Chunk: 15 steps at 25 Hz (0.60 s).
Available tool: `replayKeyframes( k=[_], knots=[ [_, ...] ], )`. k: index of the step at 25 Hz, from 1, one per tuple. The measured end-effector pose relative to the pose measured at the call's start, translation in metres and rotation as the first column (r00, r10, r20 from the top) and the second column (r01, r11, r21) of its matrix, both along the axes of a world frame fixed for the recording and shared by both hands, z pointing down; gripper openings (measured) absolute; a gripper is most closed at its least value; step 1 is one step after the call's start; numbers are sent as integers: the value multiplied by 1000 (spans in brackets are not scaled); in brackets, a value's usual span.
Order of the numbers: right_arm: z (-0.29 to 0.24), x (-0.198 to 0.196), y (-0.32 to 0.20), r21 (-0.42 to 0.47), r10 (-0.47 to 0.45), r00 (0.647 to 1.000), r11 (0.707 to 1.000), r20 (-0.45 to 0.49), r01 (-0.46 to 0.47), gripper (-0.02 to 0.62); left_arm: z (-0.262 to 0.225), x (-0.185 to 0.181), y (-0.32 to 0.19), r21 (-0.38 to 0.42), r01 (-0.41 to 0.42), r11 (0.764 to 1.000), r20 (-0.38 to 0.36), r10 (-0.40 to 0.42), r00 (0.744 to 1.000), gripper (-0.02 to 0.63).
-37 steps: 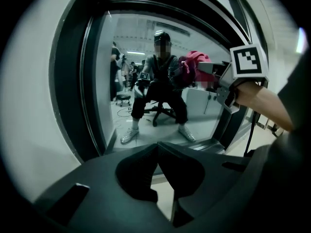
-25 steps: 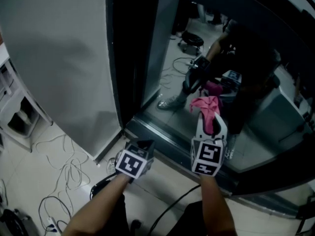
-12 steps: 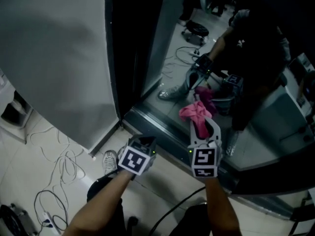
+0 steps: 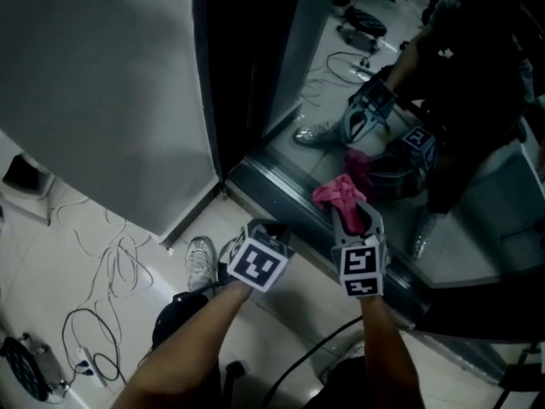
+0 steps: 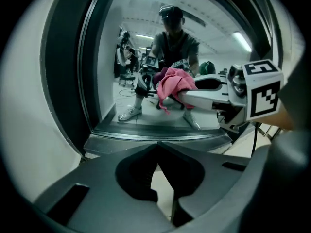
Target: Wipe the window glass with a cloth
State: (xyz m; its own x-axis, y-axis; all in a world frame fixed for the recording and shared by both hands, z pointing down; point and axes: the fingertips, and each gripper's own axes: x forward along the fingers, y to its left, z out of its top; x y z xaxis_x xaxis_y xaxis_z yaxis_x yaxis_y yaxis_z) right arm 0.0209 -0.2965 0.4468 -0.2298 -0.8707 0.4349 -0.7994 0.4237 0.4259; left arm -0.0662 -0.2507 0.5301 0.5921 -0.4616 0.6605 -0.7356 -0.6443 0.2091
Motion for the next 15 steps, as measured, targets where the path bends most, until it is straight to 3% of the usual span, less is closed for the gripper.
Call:
replayKeyframes(
  k=[11,15],
  knots=[
    [107,-3,-3,-166,-38,998,986,-43,30,120,30,-16,23,-120,47,992,10,-46,999,5],
    [144,-2,-4,-235,-35,998,972,-46,23,121,38,-21,31,-148,54,988,45,-48,998,5]
  ],
)
